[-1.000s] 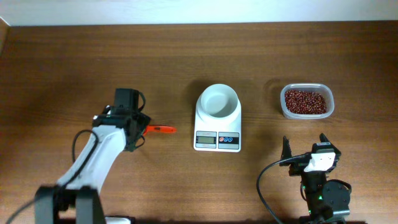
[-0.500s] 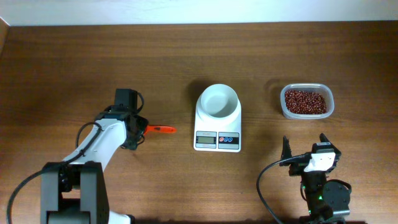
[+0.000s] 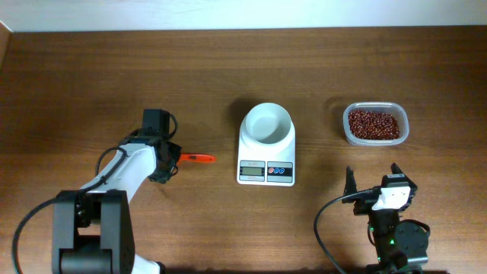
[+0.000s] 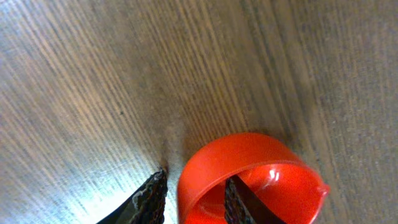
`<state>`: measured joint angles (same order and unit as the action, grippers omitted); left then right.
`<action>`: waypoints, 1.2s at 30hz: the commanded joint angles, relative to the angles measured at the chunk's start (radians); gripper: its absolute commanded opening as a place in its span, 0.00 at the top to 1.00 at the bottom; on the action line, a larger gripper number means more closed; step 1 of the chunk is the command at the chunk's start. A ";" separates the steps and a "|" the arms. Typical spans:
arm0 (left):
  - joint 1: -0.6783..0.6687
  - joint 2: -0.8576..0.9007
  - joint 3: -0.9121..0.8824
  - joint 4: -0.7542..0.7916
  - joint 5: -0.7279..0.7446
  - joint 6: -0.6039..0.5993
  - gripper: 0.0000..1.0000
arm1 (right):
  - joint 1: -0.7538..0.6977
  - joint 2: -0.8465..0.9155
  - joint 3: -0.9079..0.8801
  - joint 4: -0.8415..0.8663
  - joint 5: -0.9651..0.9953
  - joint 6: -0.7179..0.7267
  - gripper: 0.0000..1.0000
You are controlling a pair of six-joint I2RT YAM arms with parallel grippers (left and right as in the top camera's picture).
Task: Scoop and weigh 50g on scale
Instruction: 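Close the left gripper on the red scoop's bowl rim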
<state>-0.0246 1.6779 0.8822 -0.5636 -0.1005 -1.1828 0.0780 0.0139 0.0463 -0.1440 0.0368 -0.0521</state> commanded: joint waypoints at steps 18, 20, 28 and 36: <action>0.006 0.011 -0.006 0.010 0.055 -0.108 0.94 | -0.007 -0.010 -0.013 0.003 -0.002 0.004 0.01; 0.006 0.011 -0.006 0.007 0.049 -0.108 1.00 | -0.007 -0.010 -0.013 0.004 -0.002 0.004 0.01; 0.006 0.010 -0.005 -0.028 0.087 -0.022 1.00 | -0.007 -0.010 -0.013 0.004 -0.002 0.004 0.01; 0.042 -0.001 0.000 -0.028 0.220 0.168 1.00 | -0.007 -0.010 -0.013 0.004 -0.002 0.004 0.01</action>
<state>-0.0132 1.6779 0.8822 -0.5869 0.0227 -1.1019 0.0780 0.0139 0.0463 -0.1440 0.0372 -0.0521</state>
